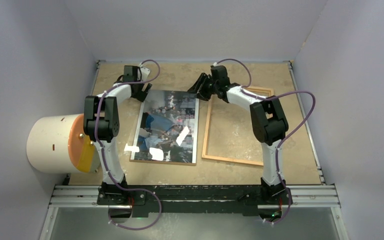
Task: Put the photo into the frame
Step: Pick up the photo frame item at the center of the board.
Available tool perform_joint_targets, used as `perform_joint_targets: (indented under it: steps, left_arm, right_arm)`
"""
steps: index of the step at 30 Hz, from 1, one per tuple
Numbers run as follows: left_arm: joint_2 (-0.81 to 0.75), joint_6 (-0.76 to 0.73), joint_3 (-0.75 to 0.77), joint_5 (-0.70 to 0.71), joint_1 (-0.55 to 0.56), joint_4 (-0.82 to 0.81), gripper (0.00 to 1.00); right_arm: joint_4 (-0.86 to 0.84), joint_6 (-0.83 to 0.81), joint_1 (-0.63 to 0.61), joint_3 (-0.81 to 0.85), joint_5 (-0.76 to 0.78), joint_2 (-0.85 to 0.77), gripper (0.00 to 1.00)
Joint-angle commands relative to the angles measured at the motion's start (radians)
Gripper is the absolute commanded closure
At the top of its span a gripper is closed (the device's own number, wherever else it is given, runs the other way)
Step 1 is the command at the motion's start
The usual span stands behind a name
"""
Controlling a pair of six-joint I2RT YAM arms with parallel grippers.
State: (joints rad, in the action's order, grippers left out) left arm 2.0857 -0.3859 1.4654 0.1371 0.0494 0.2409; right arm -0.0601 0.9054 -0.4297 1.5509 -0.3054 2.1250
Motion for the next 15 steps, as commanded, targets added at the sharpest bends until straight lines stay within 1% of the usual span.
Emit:
perform_joint_targets:
  steps: [1,3,5,7,10,11,12,14,15]
  left_arm:
    - [0.008,-0.022,-0.04,0.004,0.009,0.089,0.09]
    - [0.007,-0.024,-0.04,0.004,0.009,0.092,0.09]
    - [0.007,-0.025,-0.04,0.005,0.009,0.093,0.09]
    - [0.006,-0.027,-0.038,0.008,0.009,0.093,0.09]
    - [0.004,-0.031,-0.033,0.011,0.009,0.1,0.09]
    - [0.002,-0.033,-0.032,0.012,0.009,0.101,0.09]
    - [0.002,-0.033,-0.026,0.014,0.008,0.105,0.09]
    - [0.001,-0.039,-0.014,0.026,0.007,0.114,0.09]
    - [-0.003,-0.044,-0.004,0.037,0.005,0.119,0.09]
  right_arm:
    - [-0.099,0.043,-0.004,-0.006,-0.177,0.0,0.47]
    - [-0.126,0.045,-0.004,-0.008,-0.218,0.016,0.47]
    - [-0.193,0.07,-0.003,-0.026,-0.26,0.025,0.49]
    - [-0.213,0.079,-0.003,-0.032,-0.278,0.028,0.51]
    - [-0.184,0.071,-0.003,-0.019,-0.275,0.036,0.6]
    - [-0.164,0.062,-0.003,-0.01,-0.272,0.043,0.65]
    - [-0.146,0.055,-0.003,-0.001,-0.274,0.049,0.77]
    - [-0.112,0.038,-0.003,0.012,-0.265,0.052,0.96]
    - [-0.081,0.025,-0.002,0.029,-0.258,0.05,1.0]
